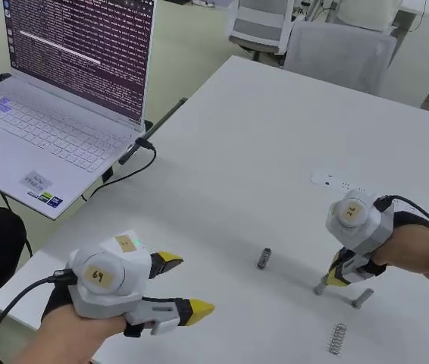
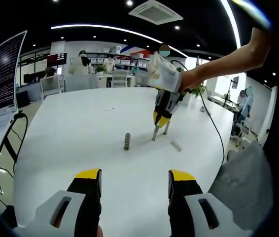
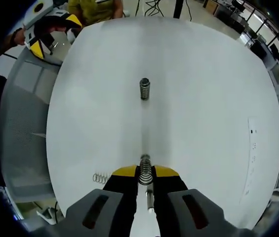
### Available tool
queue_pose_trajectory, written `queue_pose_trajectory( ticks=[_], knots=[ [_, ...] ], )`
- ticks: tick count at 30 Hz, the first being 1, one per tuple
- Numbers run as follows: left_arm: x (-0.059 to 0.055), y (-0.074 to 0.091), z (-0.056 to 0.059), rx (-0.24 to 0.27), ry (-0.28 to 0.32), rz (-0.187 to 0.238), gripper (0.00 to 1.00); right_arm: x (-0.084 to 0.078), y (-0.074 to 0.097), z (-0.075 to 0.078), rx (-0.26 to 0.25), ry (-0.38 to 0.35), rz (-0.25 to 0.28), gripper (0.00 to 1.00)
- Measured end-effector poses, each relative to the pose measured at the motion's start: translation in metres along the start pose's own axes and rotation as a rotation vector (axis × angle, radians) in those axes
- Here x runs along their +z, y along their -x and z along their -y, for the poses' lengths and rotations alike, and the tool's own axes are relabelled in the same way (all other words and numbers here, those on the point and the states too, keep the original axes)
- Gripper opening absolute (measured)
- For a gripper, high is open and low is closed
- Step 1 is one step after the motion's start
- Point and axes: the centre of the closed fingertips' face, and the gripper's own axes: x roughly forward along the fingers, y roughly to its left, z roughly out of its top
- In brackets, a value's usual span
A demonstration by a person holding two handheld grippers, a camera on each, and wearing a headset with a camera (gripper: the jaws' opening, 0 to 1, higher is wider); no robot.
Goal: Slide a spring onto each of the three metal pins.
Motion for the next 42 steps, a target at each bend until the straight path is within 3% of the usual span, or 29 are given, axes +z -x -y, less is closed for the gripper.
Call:
queue_pose_trajectory(
  ticks=[22, 42],
  knots=[
    [-0.001, 0.001, -0.002, 0.01, 0.008, -0.004, 0.49, -0.003, -0.026, -0.001, 0.015, 0.004, -0.041, 0.09],
    [0.001, 0.002, -0.004, 0.011, 0.003, -0.007, 0.49, -0.006, -0.028, 0.0, 0.021, -0.021, -0.038, 0.1]
  ],
)
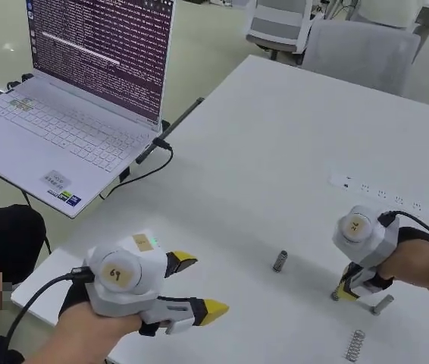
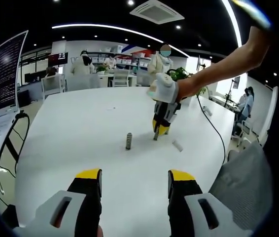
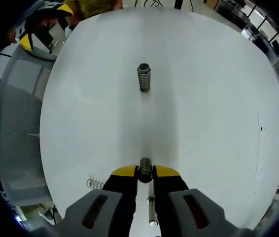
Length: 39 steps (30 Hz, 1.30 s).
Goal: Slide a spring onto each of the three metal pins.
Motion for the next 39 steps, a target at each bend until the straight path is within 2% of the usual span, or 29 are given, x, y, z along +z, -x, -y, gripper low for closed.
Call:
queue_pose_trajectory(
  ticks=[13, 25, 39],
  knots=[
    [0.002, 0.001, 0.002, -0.005, -0.011, 0.005, 0.49, -0.001, 0.01, -0.001, -0.014, -0.014, 0.019, 0.16],
    [0.005, 0.001, 0.006, -0.014, -0.021, 0.01, 0.49, -0.004, 0.029, -0.001, -0.053, -0.022, 0.036, 0.2],
    [0.012, 0.004, 0.009, -0.022, -0.021, 0.026, 0.49, 0.0, 0.054, -0.004, -0.085, -0.088, 0.115, 0.24]
  ],
)
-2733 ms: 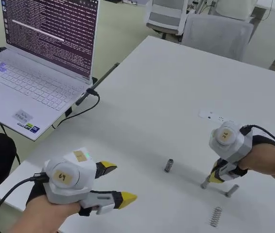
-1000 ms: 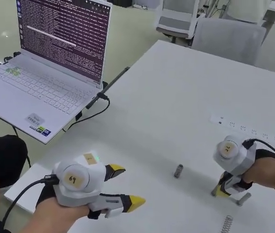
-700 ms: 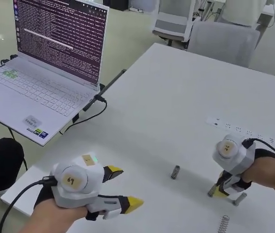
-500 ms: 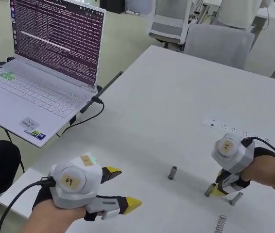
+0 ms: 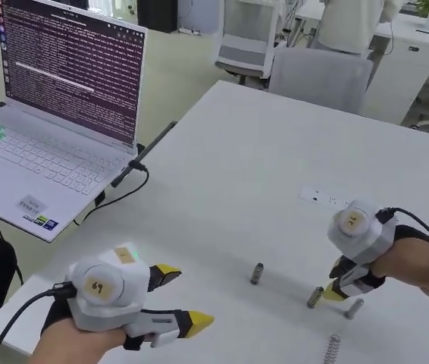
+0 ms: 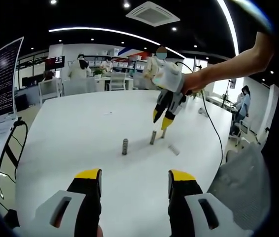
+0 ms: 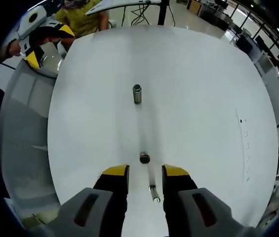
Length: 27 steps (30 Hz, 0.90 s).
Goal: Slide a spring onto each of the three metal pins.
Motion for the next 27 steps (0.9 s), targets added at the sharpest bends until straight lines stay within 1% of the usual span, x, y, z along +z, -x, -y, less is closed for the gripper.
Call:
queue_pose_trajectory(
  ticks=[4, 8, 11, 15, 21, 24, 27],
  knots=[
    [0.0, 0.0, 0.001, -0.003, 0.004, 0.001, 0.5, -0.001, 0.007, 0.0, -0.012, -0.021, 0.017, 0.25],
    [0.001, 0.002, 0.002, -0.008, 0.005, -0.001, 0.5, -0.002, 0.013, 0.0, -0.023, -0.06, 0.048, 0.27],
    [0.001, 0.002, 0.002, -0.008, 0.007, 0.001, 0.5, -0.001, 0.02, -0.002, -0.029, -0.107, 0.088, 0.28],
    [0.002, 0.002, 0.001, -0.009, 0.019, 0.003, 0.51, -0.003, 0.025, -0.002, -0.044, -0.144, 0.121, 0.29],
    [0.003, 0.004, -0.001, -0.01, 0.019, 0.0, 0.52, -0.005, 0.034, -0.003, -0.059, -0.218, 0.194, 0.32],
    [0.004, 0.004, -0.001, -0.011, 0.023, 0.002, 0.53, -0.007, 0.039, -0.006, -0.065, -0.258, 0.224, 0.33],
    [0.004, 0.005, -0.002, -0.01, 0.025, 0.001, 0.53, -0.011, 0.041, -0.01, -0.073, -0.285, 0.243, 0.34]
  ],
)
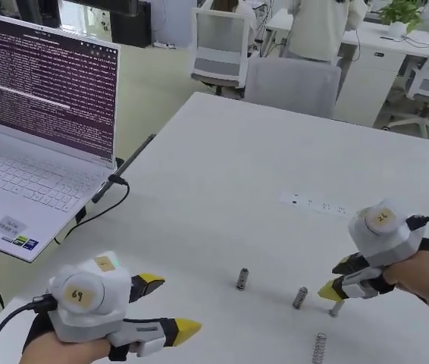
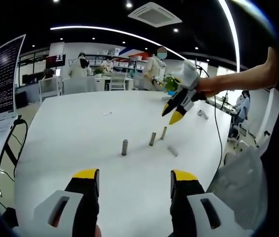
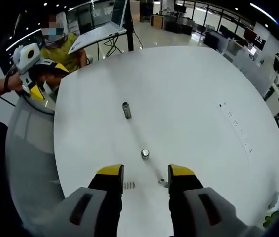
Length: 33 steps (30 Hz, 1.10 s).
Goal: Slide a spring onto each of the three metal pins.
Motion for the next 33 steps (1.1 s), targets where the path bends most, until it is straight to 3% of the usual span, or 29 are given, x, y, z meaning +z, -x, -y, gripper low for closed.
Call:
queue_pose_trajectory(
  ticks=[13, 26, 33],
  knots=[
    [0.0, -0.004, 0.002, -0.008, -0.001, -0.01, 0.54, -0.015, 0.024, -0.007, -0.038, -0.117, 0.122, 0.4],
    [0.005, -0.004, -0.001, -0.01, -0.007, -0.011, 0.54, -0.024, 0.054, -0.011, -0.088, -0.248, 0.281, 0.46],
    [0.005, -0.006, -0.001, -0.016, -0.009, -0.016, 0.54, -0.033, 0.066, -0.016, -0.108, -0.291, 0.333, 0.5]
  ],
)
